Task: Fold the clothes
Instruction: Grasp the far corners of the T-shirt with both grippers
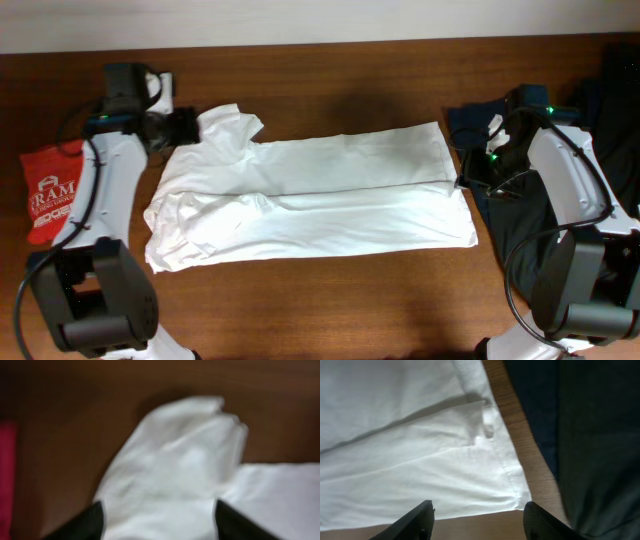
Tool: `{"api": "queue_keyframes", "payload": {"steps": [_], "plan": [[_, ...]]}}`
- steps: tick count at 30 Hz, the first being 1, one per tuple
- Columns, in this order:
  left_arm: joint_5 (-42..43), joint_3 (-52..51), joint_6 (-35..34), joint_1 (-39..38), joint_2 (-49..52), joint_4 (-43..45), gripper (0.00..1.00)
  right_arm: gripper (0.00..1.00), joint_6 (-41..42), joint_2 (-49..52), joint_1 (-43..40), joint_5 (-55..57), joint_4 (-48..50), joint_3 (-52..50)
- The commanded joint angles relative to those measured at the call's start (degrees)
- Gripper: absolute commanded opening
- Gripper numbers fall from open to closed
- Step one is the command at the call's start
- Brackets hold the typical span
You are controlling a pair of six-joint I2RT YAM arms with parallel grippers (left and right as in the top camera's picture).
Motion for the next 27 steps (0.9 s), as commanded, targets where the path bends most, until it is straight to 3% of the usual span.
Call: {"api": "queue_keyframes", "payload": {"steps": [1, 6, 7, 17, 19, 22, 25, 27], "plan": [[3.6, 0.8, 12.7, -5.4, 3.2, 7.5, 0.75, 0.62, -1.1, -1.1, -0.3, -2.5, -0.4, 1.0], [3.3, 0.8, 13.1, -6.8, 13.1, 18.9, 0.75, 0.62, -1.1, -1.1, -0.3, -2.5, -0.5, 1.0], [0.2, 0.8, 13.1, -6.8, 15.8, 20.7, 0.75, 0.62, -1.1, -1.1, -0.3, -2.5, -0.4, 1.0], [-2.7, 0.8, 13.5, -6.8, 22.8, 28.8, 0.74, 0.63, -1.1, -1.1, -0.3, -2.5, 0.1, 1.0], [-2.7, 0.8, 13.5, -6.8, 23.1, 29.7, 0.66, 0.63, -1.1, -1.1, -0.3, -2.5, 0.2, 1.0], [-2.7, 0.8, 13.4, -6.8, 23.1, 29.7, 0.25, 0.63, -1.1, -1.1, -0.3, -2.5, 1.4, 1.0], [-2.6, 1.9, 11.6, -6.8, 22.1, 28.0, 0.14, 0.62, -1.1, -1.1, -0.3, -2.5, 6.6, 1.0], [-2.6, 2.6, 8.2, -6.6, 20.0, 26.6, 0.12, 0.59, -1.1, -1.0, -0.2, -2.5, 12.0, 1.0]]}}
